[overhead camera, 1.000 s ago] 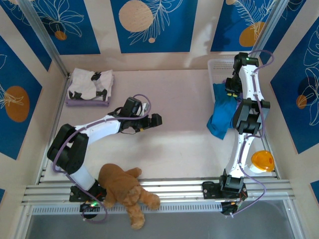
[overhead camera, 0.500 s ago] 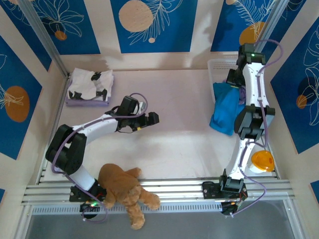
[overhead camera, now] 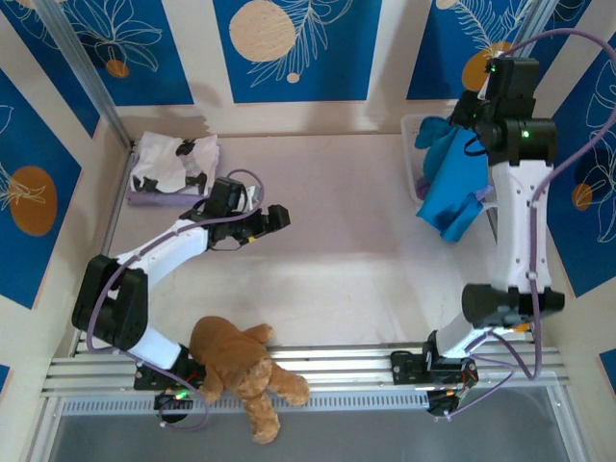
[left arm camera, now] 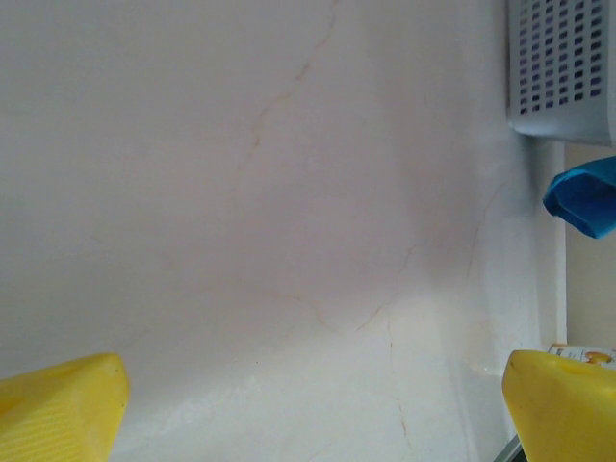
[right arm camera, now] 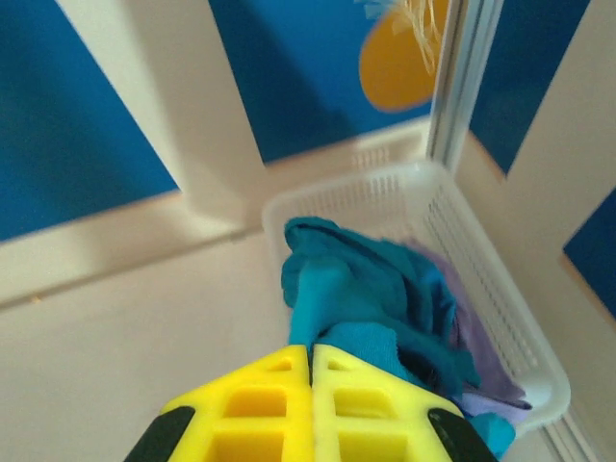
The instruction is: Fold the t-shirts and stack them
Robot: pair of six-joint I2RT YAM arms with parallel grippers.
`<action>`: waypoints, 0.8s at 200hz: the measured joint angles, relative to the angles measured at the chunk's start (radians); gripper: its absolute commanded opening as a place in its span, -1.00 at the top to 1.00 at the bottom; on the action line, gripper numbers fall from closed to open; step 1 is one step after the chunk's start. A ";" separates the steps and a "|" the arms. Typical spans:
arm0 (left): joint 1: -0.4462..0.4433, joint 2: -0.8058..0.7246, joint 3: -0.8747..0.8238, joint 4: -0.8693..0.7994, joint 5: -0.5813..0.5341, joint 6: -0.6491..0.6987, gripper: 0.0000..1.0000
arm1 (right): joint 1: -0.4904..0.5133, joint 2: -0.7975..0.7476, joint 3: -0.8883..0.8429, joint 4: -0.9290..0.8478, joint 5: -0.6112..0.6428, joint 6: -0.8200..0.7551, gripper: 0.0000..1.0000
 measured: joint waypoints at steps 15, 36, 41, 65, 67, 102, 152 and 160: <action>0.025 -0.017 -0.003 -0.010 0.004 0.010 -0.98 | 0.059 -0.077 -0.043 0.082 0.037 -0.018 1.00; 0.053 -0.038 -0.009 -0.024 0.009 0.021 -0.98 | 0.151 -0.159 -0.071 0.195 0.076 -0.061 1.00; 0.060 -0.043 -0.011 -0.028 0.011 0.025 -0.98 | 0.170 -0.171 -0.071 0.216 0.082 -0.072 1.00; 0.096 -0.067 -0.027 -0.048 0.022 0.039 -0.98 | 0.258 -0.204 -0.038 0.309 0.111 -0.125 1.00; 0.100 -0.069 -0.029 -0.050 0.023 0.042 -0.98 | 0.266 -0.206 -0.033 0.314 0.112 -0.128 1.00; 0.187 -0.106 -0.050 -0.094 0.034 0.076 -0.98 | 0.376 -0.213 0.019 0.351 0.114 -0.128 1.00; 0.317 -0.179 -0.060 -0.180 0.052 0.133 -0.98 | 0.573 -0.213 -0.218 0.368 0.097 -0.005 1.00; 0.336 -0.188 -0.060 -0.190 0.056 0.140 -0.98 | 0.599 -0.190 -0.270 0.370 0.081 0.032 1.00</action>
